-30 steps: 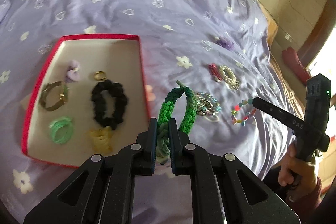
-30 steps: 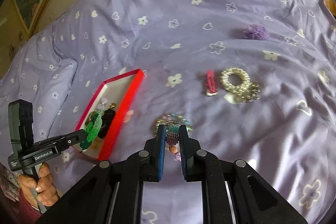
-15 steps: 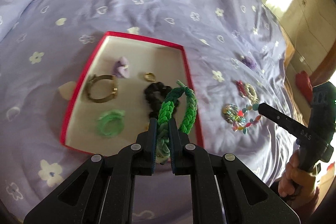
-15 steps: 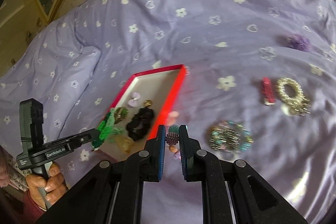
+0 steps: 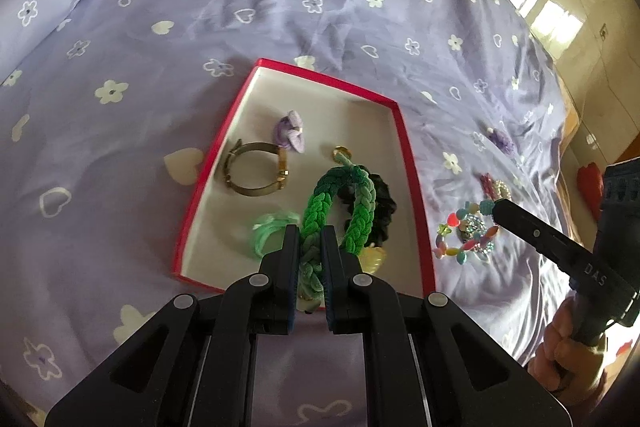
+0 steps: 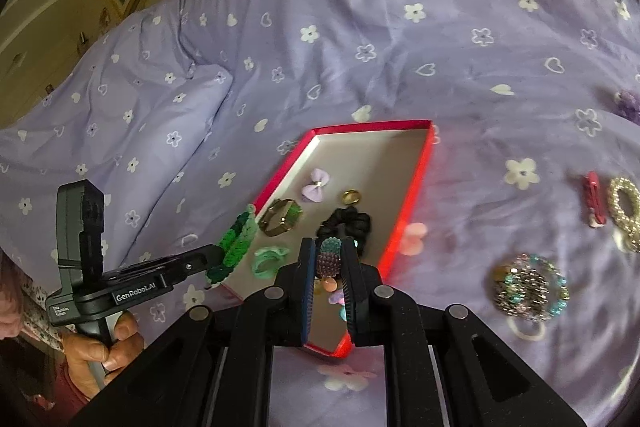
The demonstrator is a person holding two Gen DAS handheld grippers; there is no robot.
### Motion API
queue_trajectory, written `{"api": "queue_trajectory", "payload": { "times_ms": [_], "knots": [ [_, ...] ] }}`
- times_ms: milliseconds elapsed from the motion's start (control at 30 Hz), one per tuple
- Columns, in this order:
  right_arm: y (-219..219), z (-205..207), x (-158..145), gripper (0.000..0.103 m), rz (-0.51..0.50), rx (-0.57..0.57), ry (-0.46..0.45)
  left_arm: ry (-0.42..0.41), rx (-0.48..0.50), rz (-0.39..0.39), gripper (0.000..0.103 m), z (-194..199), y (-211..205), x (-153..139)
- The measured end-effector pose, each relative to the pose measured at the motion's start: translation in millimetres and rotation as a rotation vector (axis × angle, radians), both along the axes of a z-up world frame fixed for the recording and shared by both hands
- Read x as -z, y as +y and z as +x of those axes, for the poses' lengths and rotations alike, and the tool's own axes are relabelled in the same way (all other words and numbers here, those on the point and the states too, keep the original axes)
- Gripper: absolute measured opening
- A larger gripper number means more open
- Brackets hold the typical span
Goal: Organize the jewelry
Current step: 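Carry both bracelets into the box and open both tools to release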
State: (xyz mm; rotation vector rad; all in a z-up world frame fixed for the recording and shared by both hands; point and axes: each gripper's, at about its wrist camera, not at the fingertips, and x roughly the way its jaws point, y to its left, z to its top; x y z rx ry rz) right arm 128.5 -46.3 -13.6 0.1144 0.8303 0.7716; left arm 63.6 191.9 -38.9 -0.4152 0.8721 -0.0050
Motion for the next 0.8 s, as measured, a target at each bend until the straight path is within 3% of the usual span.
{"api": "queue_trajectory", "payload": {
  "times_ms": [533, 800],
  "knots": [
    [54.9, 11.6, 3.9, 0.012, 0.016, -0.071, 0.005, 0.052, -0.045, 0.011, 0.009, 11.4, 23.9, 21.6],
    [61.9, 40.6, 41.0, 0.012, -0.032, -0.044, 0.067, 0.094, -0.066, 0.009, 0.009, 25.2, 33.7, 40.0]
  ]
}}
